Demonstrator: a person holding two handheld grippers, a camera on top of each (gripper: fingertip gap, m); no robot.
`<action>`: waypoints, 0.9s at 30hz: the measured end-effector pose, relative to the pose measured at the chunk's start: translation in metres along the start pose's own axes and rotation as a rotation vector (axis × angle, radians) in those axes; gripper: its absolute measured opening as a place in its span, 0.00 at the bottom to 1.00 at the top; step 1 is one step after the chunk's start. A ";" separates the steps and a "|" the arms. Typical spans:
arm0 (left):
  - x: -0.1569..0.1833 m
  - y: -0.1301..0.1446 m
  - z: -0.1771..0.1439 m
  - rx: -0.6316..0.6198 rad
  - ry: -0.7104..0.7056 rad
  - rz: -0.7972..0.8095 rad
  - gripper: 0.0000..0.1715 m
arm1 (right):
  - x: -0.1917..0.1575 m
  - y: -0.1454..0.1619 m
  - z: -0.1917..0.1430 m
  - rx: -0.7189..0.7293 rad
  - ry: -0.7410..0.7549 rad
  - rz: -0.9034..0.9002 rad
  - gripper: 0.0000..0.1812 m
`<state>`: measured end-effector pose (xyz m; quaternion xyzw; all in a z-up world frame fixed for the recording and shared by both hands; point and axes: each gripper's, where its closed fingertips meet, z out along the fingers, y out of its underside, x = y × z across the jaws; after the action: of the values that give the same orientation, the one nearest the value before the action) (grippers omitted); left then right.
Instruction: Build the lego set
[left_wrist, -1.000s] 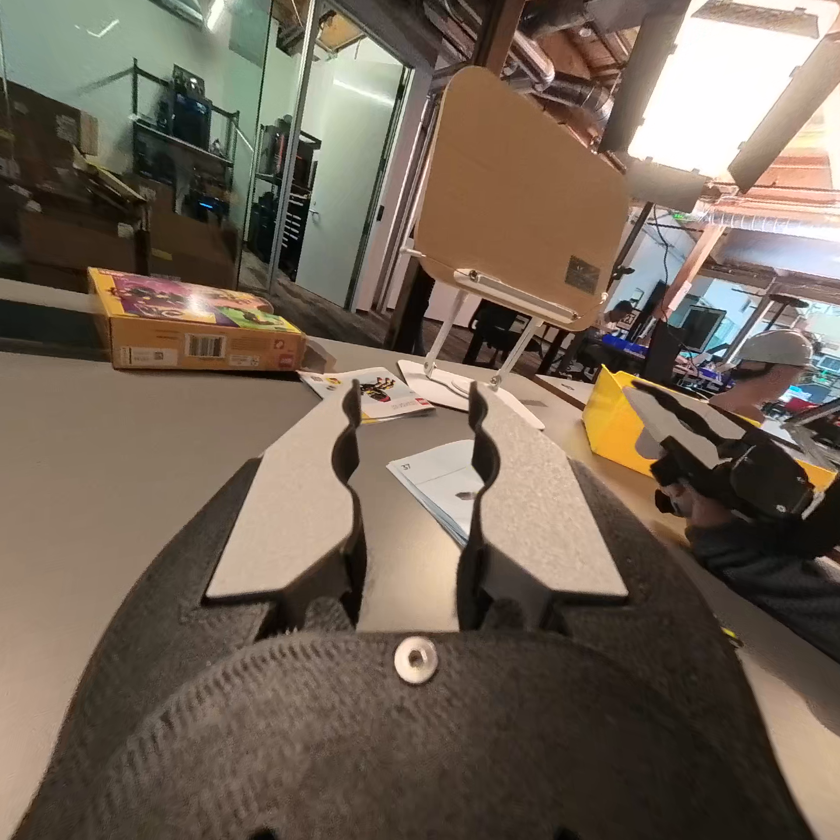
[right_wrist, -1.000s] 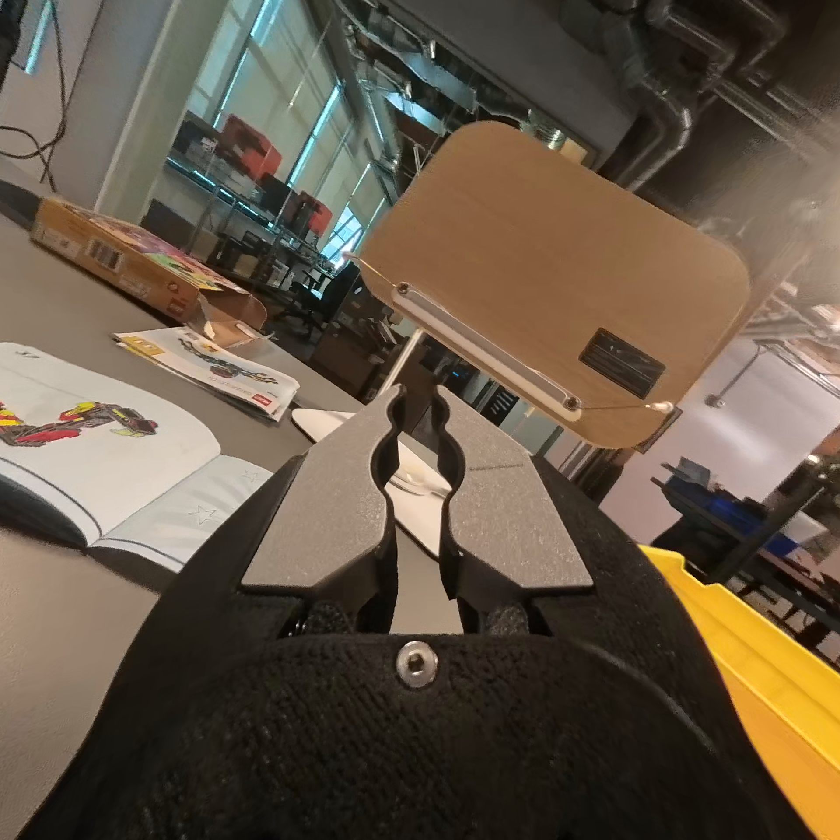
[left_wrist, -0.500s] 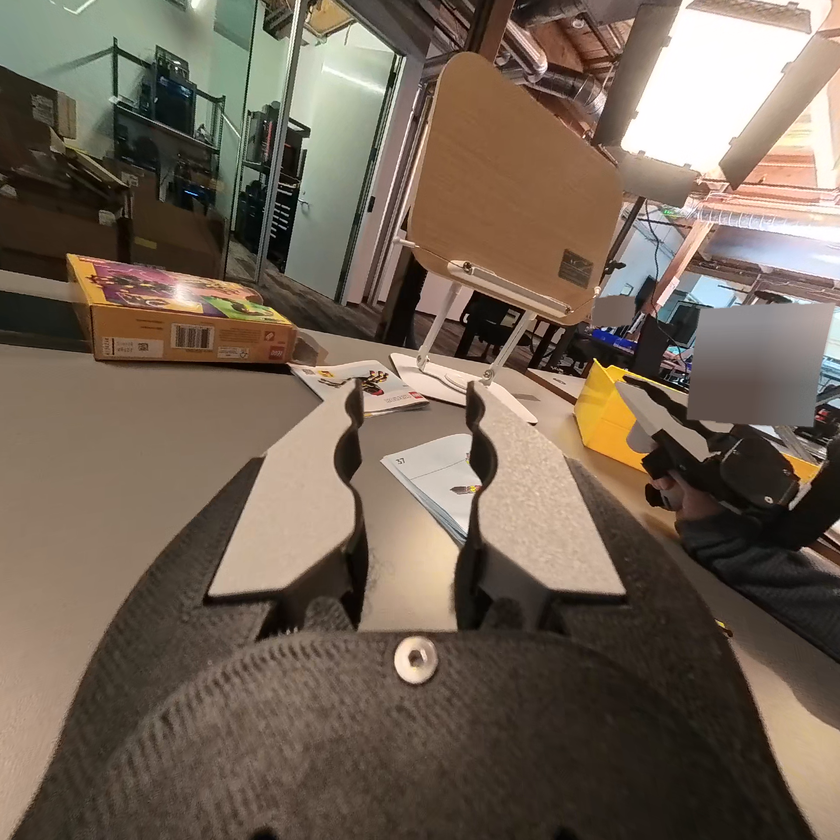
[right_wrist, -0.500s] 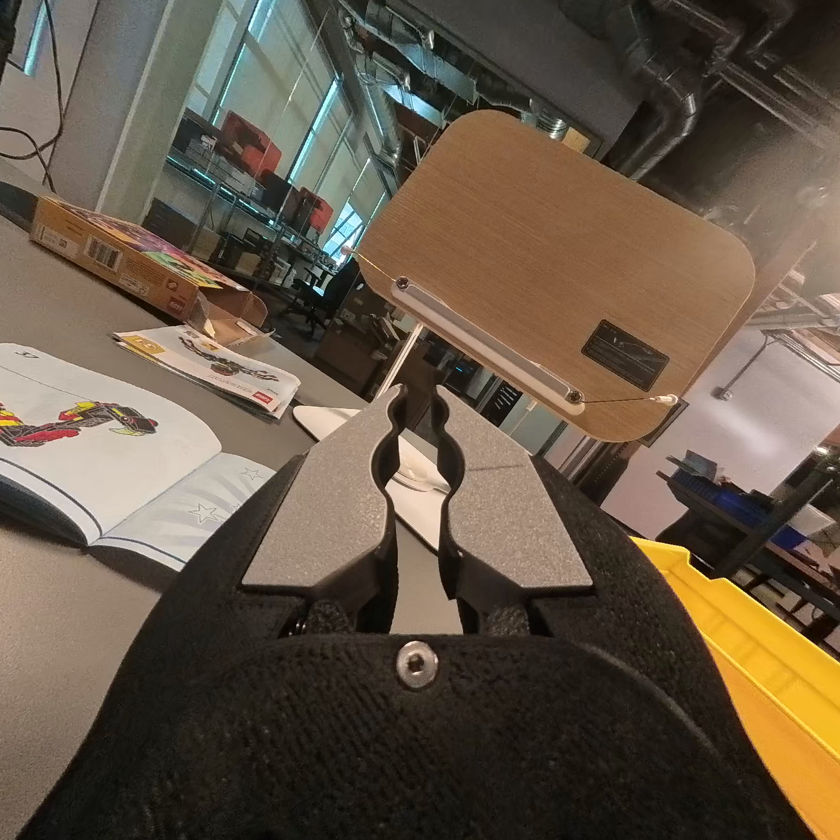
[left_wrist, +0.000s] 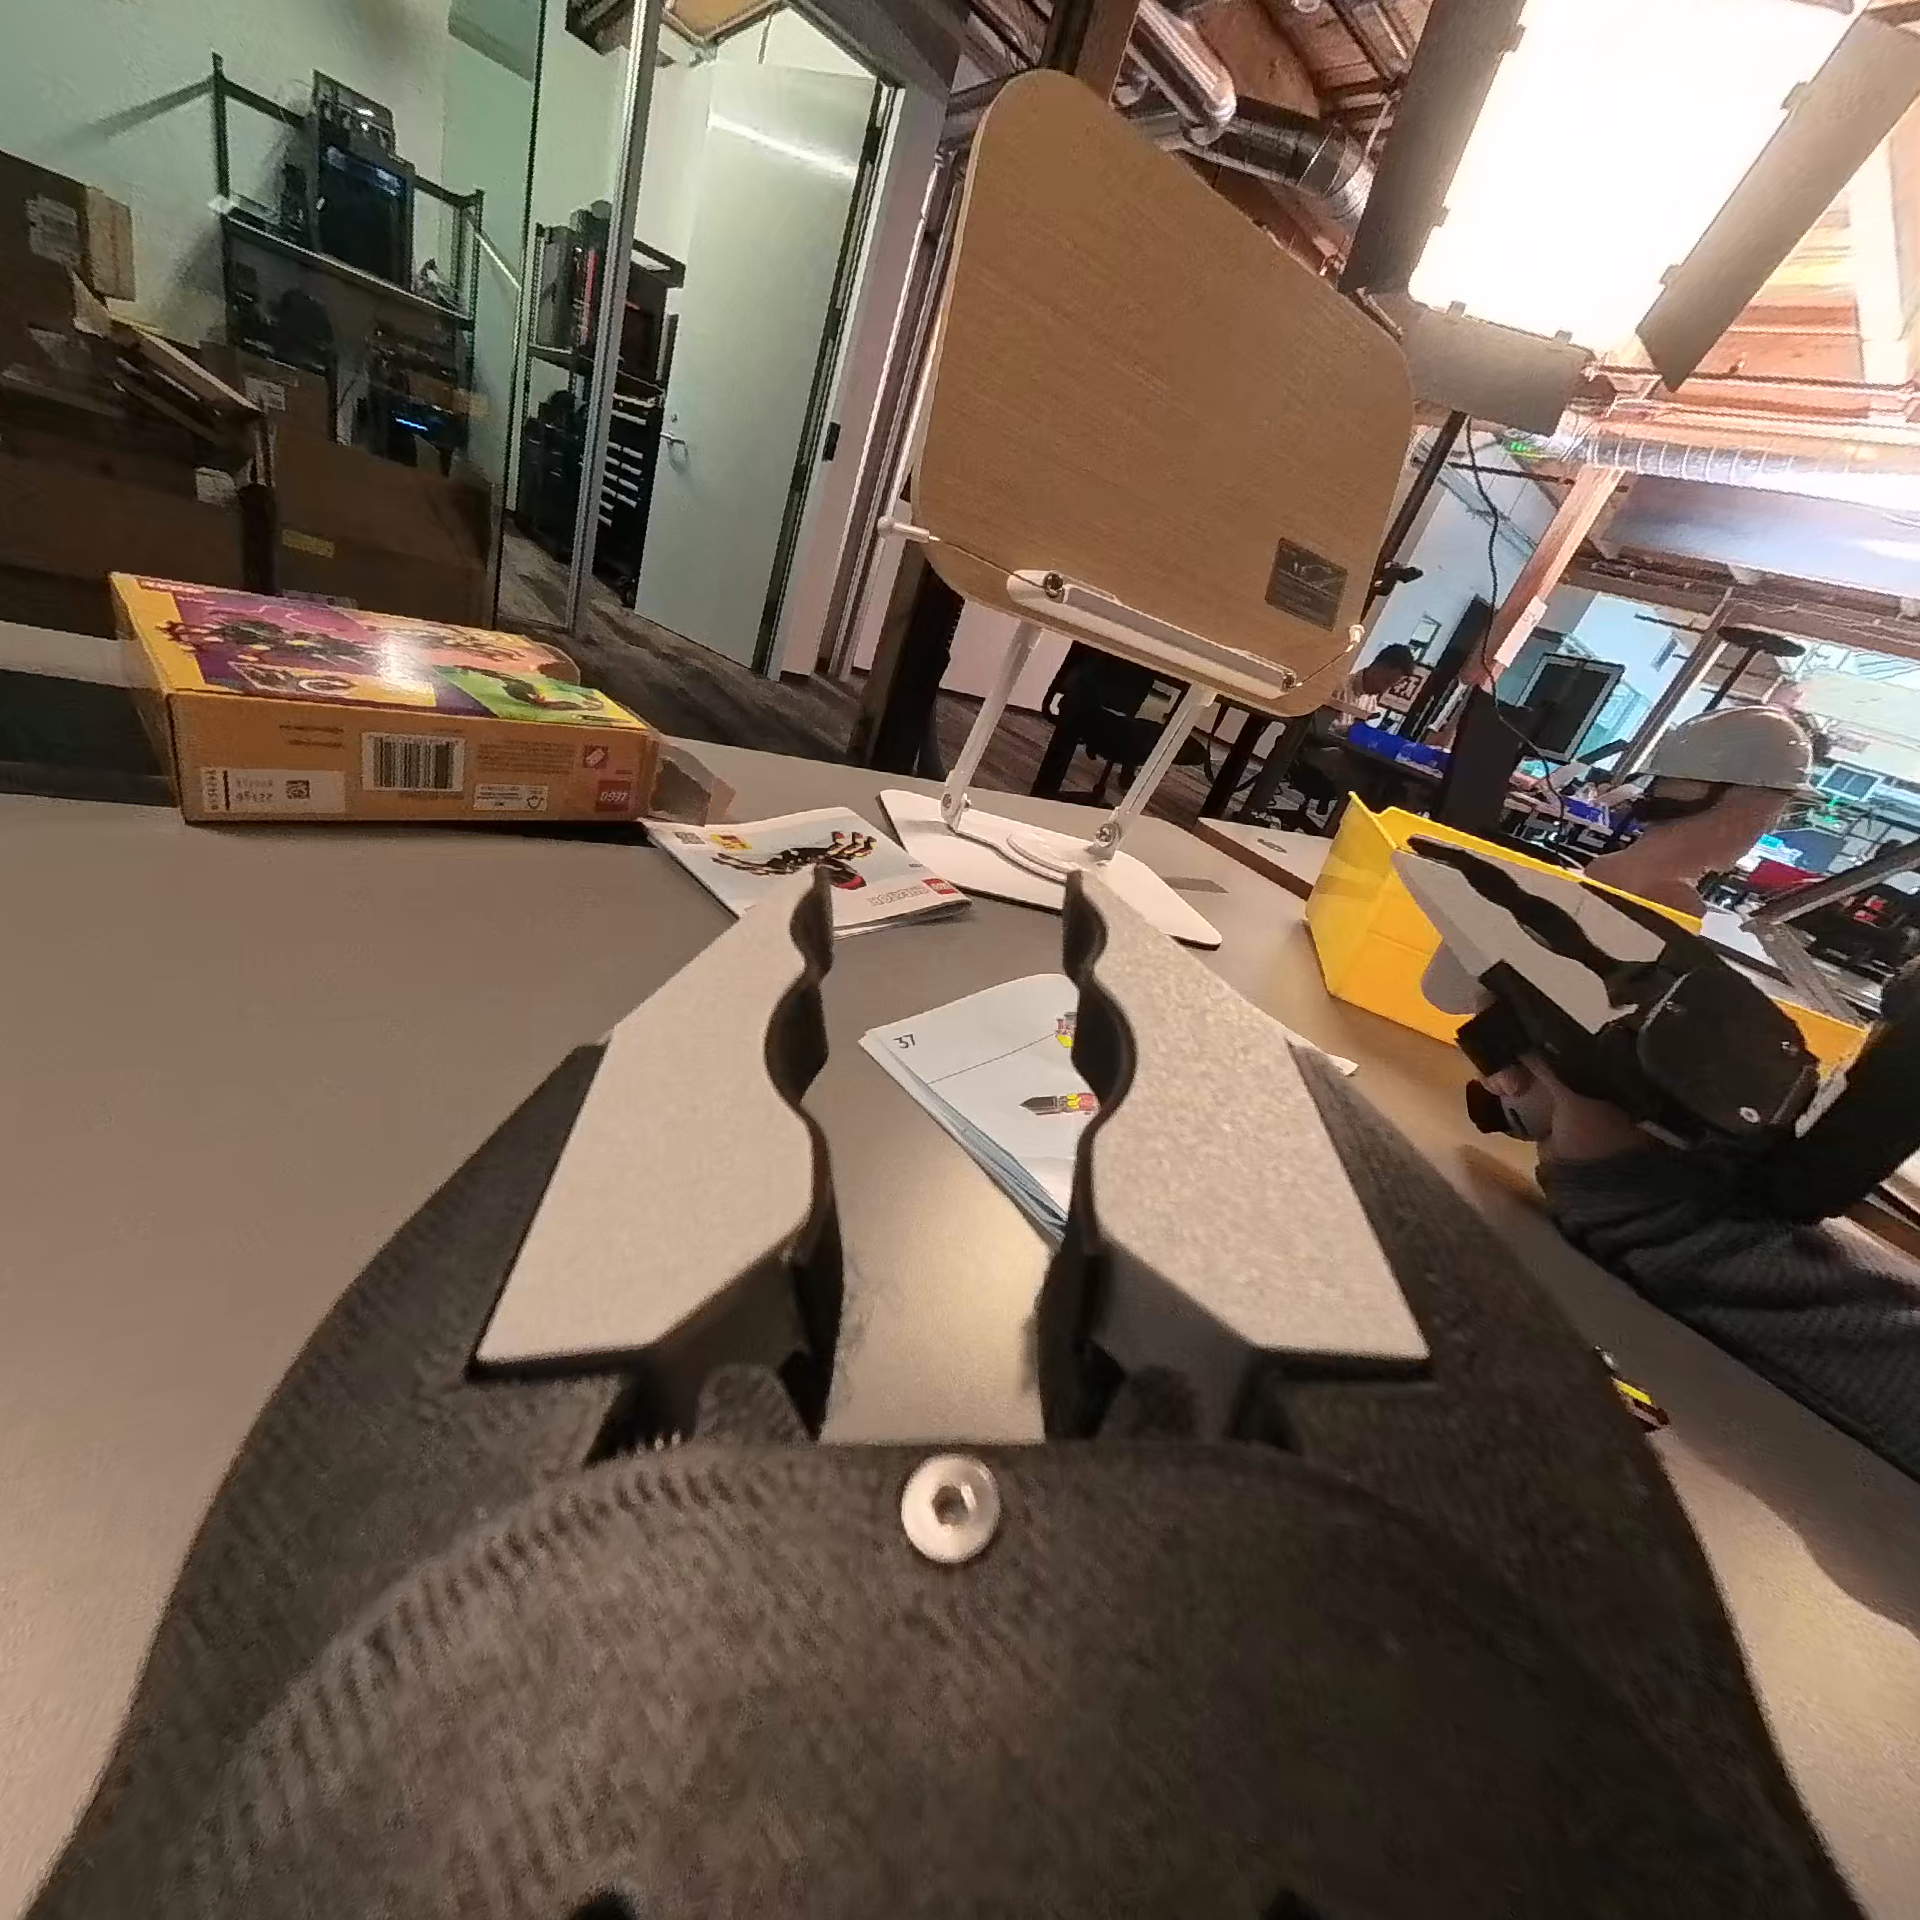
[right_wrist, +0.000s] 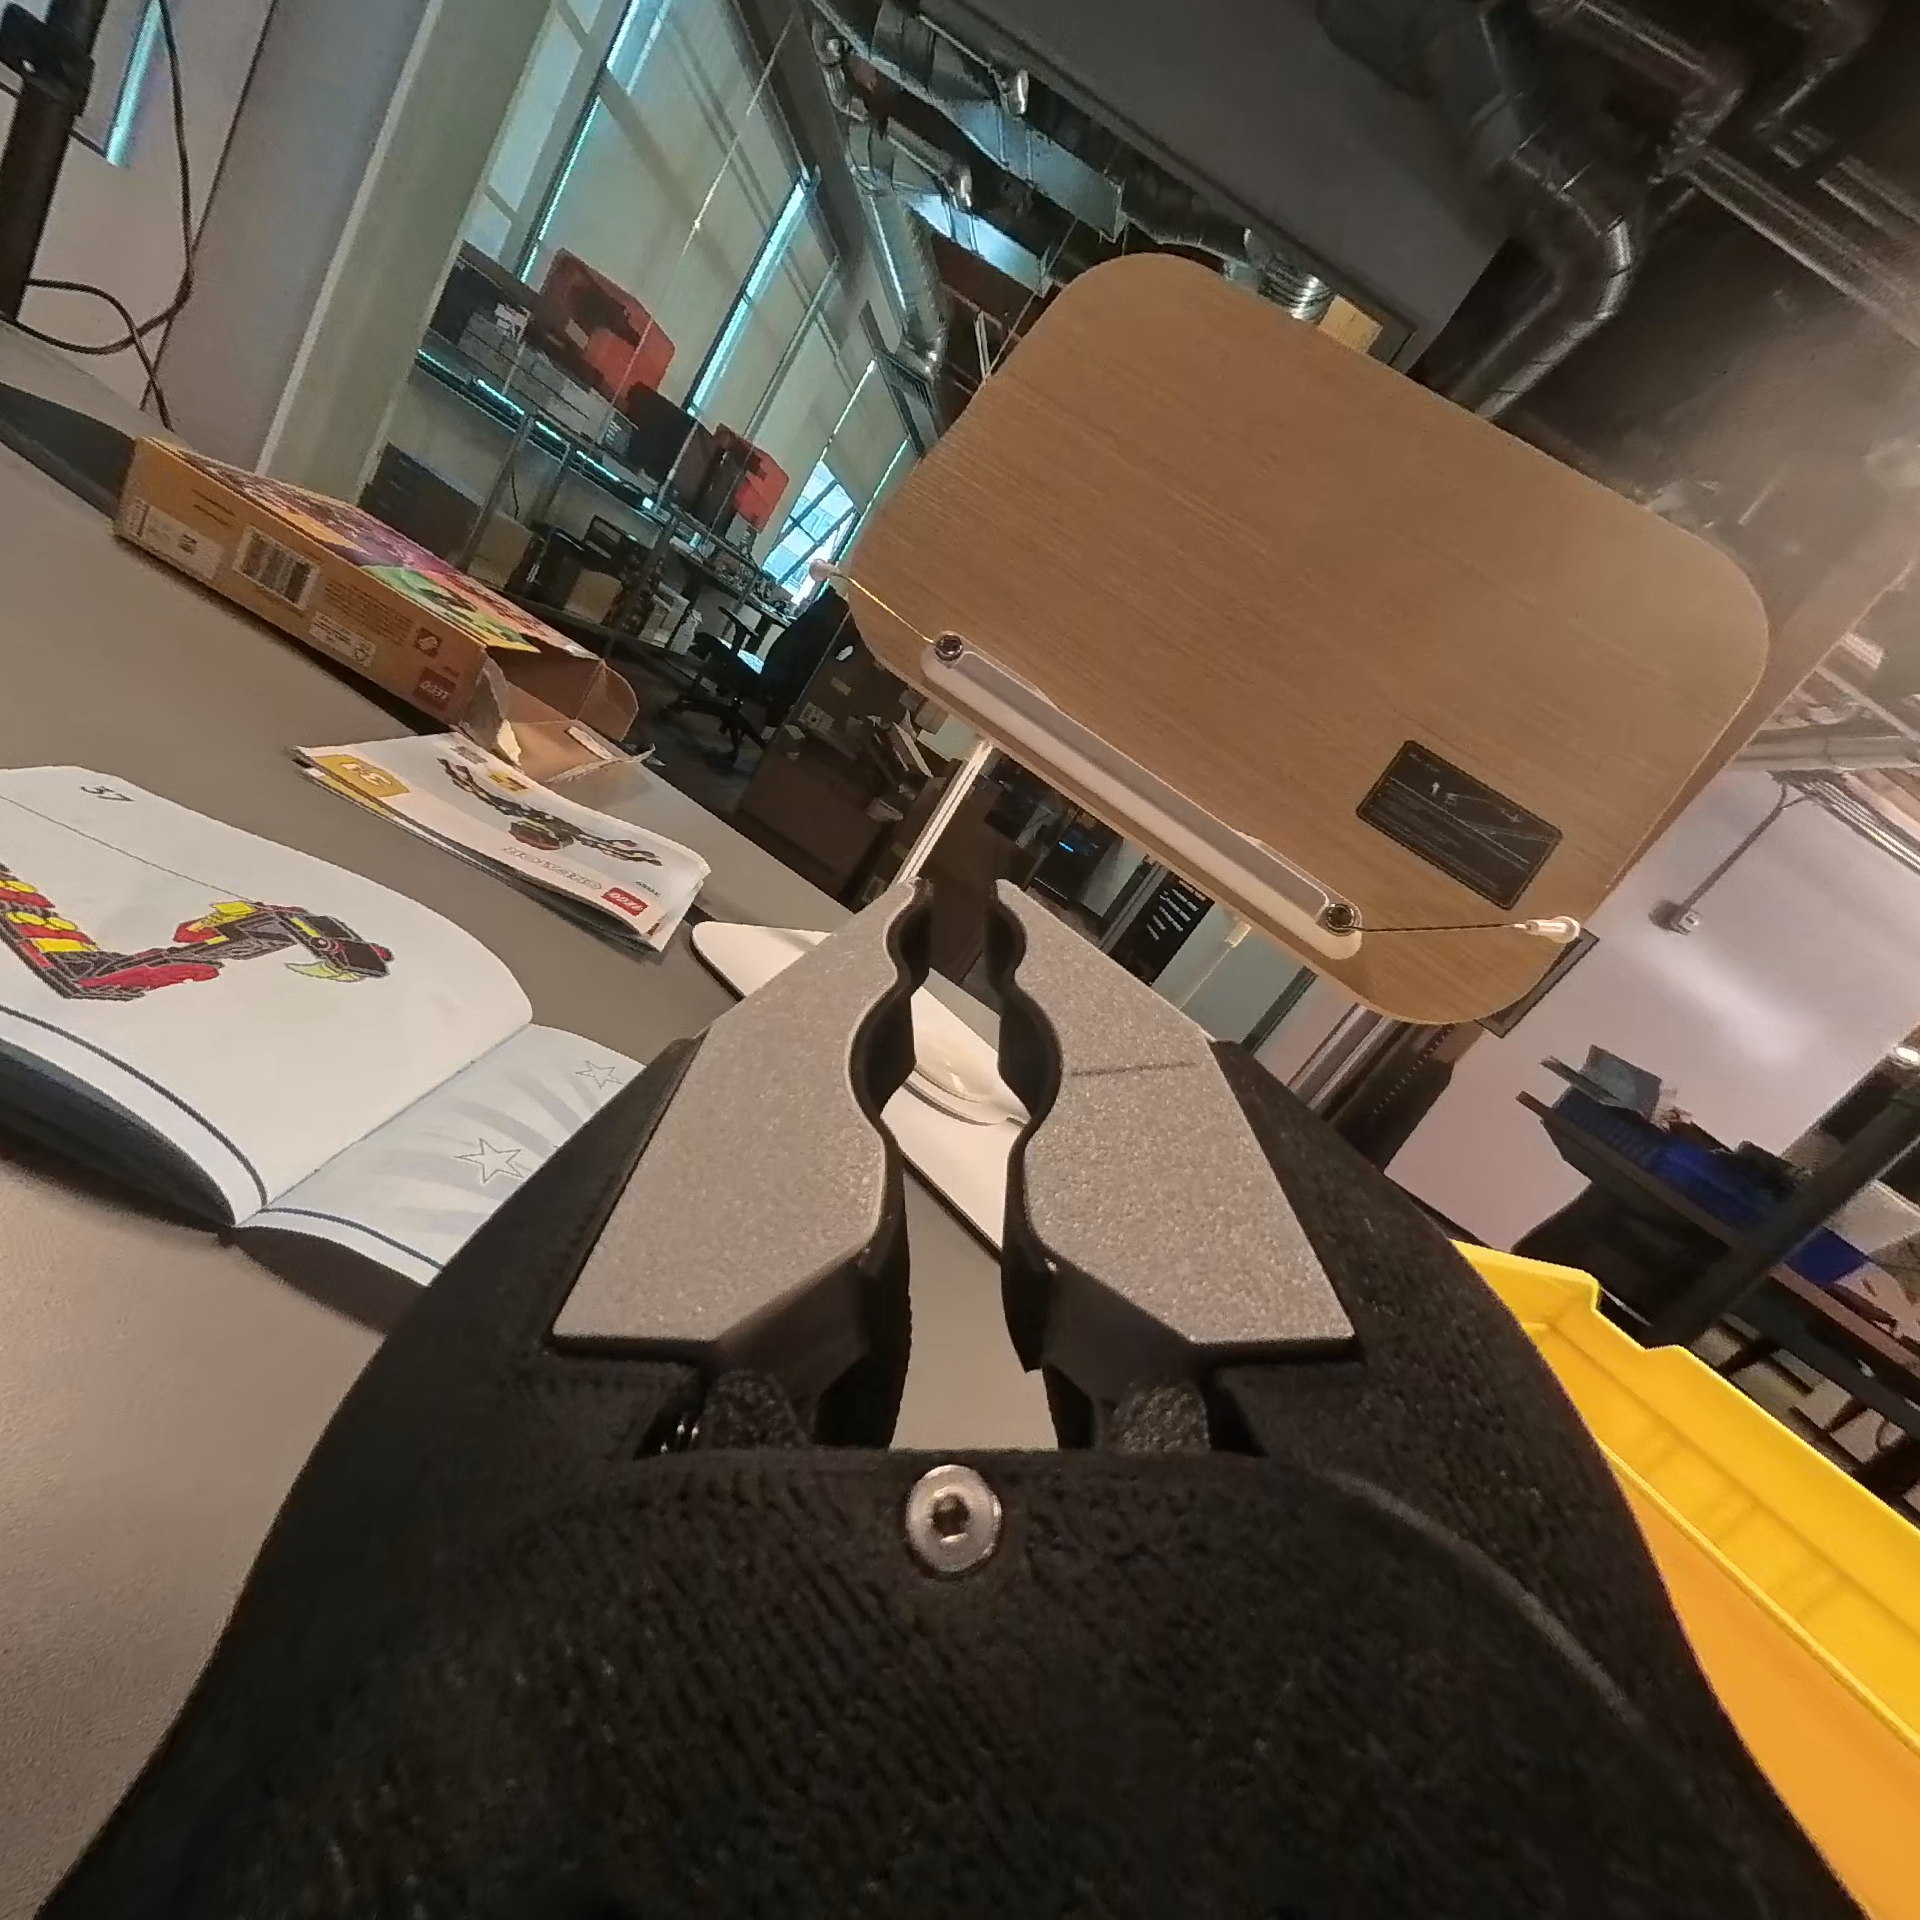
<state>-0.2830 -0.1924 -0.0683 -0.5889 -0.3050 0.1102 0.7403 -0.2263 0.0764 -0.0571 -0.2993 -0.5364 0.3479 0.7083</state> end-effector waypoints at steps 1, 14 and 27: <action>0.000 0.000 0.000 -0.001 0.001 -0.001 0.25 | 0.000 0.000 0.000 0.000 0.000 0.000 0.04; 0.001 0.001 0.001 -0.009 0.012 -0.009 0.25 | -0.001 0.000 0.000 -0.001 -0.006 0.000 0.04; 0.003 0.002 0.002 -0.023 0.021 -0.003 0.25 | -0.003 0.000 0.000 -0.001 -0.013 -0.003 0.04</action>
<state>-0.2809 -0.1887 -0.0693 -0.5980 -0.2996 0.0992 0.7367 -0.2271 0.0742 -0.0588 -0.2963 -0.5418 0.3485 0.7051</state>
